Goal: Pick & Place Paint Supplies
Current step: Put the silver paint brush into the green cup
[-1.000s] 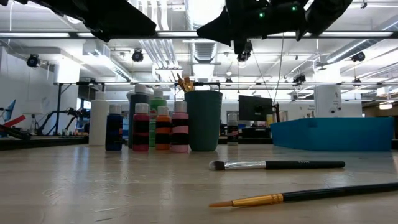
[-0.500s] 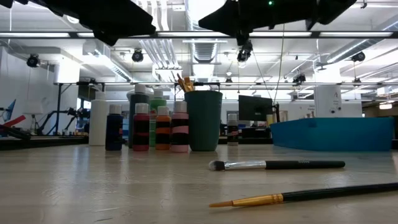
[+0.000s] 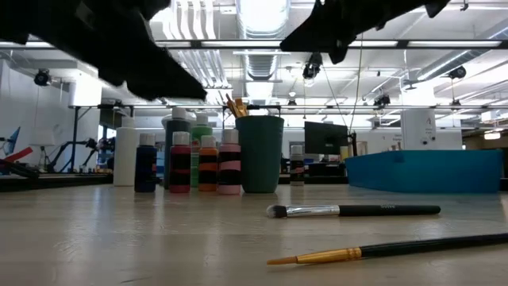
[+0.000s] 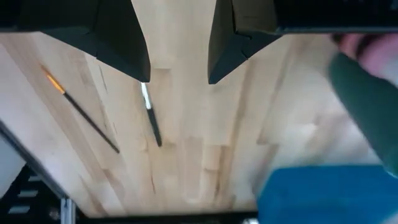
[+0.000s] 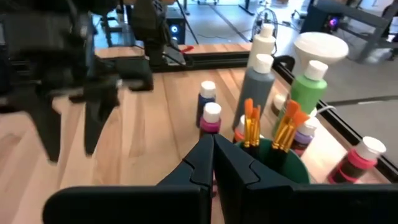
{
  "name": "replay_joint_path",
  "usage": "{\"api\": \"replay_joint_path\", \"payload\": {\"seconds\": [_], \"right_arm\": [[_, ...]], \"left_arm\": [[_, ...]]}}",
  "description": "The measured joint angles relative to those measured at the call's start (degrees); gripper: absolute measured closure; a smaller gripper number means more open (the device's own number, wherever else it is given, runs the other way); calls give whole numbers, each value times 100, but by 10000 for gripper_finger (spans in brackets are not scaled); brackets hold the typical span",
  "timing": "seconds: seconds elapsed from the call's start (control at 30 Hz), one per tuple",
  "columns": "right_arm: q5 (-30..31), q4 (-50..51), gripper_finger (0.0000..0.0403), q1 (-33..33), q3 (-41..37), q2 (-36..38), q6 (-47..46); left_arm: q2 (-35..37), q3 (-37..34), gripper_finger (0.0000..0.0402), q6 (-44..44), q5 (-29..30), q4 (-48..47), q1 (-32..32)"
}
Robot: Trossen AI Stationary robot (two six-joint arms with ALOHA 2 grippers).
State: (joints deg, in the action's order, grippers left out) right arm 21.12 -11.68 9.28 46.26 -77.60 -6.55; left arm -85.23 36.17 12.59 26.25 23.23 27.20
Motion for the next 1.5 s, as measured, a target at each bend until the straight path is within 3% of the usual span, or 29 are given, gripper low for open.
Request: {"api": "replay_joint_path", "payload": {"seconds": [0.47,1.07,1.27,1.5], "right_arm": [[3,21,394,164,-15,29,-100],[2,143,394,212,-31,29,-142],[2,146,394,212,-31,29,-139],[0,238,394,215,-31,29,-198]], "left_arm": [[-2169,1283,234,252,-485,215,-2],[-3017,1878,240,624,-560,233,-17],[-3030,1890,286,706,-567,238,-48],[-2959,1890,389,625,-597,104,-46]]}}
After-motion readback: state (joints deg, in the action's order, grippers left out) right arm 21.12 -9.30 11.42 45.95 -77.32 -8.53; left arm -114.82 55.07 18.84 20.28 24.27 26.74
